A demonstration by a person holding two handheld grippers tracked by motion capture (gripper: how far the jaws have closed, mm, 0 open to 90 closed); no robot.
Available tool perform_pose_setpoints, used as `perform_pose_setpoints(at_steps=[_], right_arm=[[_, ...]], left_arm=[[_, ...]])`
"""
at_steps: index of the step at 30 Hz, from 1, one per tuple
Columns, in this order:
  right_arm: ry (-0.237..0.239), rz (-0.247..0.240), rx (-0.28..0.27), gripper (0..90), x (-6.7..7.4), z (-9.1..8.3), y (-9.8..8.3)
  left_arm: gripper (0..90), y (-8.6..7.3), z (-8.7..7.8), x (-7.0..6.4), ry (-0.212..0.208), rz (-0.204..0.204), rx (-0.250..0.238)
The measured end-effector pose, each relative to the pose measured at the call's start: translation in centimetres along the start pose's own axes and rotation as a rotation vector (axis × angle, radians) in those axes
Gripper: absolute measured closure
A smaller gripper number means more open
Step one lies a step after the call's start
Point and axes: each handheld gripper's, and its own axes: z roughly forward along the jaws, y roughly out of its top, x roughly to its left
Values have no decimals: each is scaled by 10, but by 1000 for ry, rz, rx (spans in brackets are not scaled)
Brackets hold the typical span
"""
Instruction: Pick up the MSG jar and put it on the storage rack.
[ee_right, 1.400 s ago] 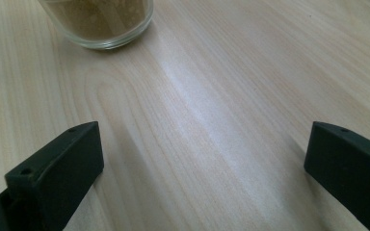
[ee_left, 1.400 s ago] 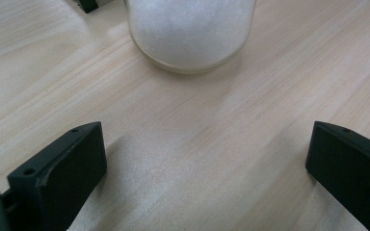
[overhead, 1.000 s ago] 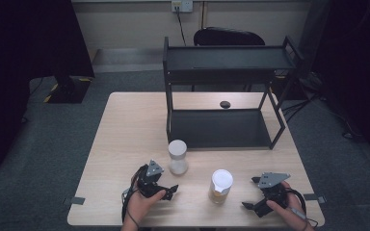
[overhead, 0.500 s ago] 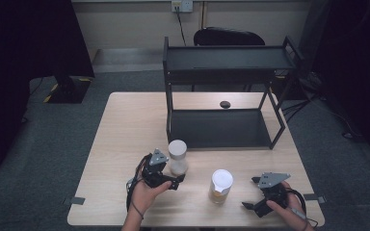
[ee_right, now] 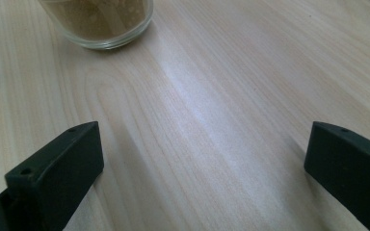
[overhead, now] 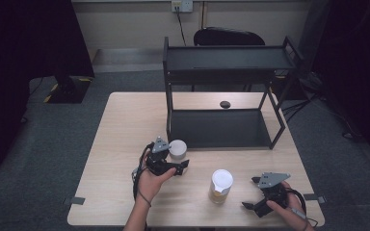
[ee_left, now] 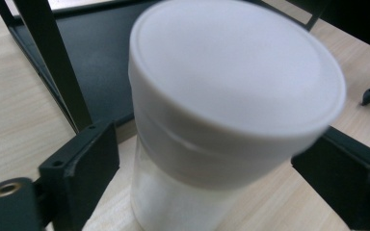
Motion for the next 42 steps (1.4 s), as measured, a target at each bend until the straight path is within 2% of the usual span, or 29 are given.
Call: perform_pose_setpoints(at_steps=[7, 12, 14, 15, 16, 17, 18, 20, 28, 34, 42], right_arm=[[0, 0, 0, 0, 0, 0, 0], [0, 0, 0, 0, 0, 0, 0], [0, 0, 0, 0, 0, 0, 0], [0, 0, 0, 0, 0, 0, 0], [0, 0, 0, 0, 0, 0, 0], [0, 0, 0, 0, 0, 0, 0], [0, 0, 0, 0, 0, 0, 0], [0, 0, 0, 0, 0, 0, 0], [0, -1, 0, 0, 0, 0, 0], [0, -1, 0, 0, 0, 0, 0], [0, 0, 0, 0, 0, 0, 0]], left_arm=[[222, 9, 5, -4, 18, 28, 13], [295, 12, 7, -5, 30, 29, 17], [309, 14, 8, -7, 35, 67, 19], [317, 14, 8, -7, 35, 67, 19], [323, 17, 8, -9, 41, 96, 30], [329, 17, 8, -9, 41, 96, 30], [334, 20, 8, -10, 48, 119, 38], [345, 22, 8, -12, 55, 131, 42], [347, 30, 11, -17, 79, 124, 65], [347, 36, 11, -14, 54, 95, 63], [347, 53, 11, -14, 42, 100, 74]])
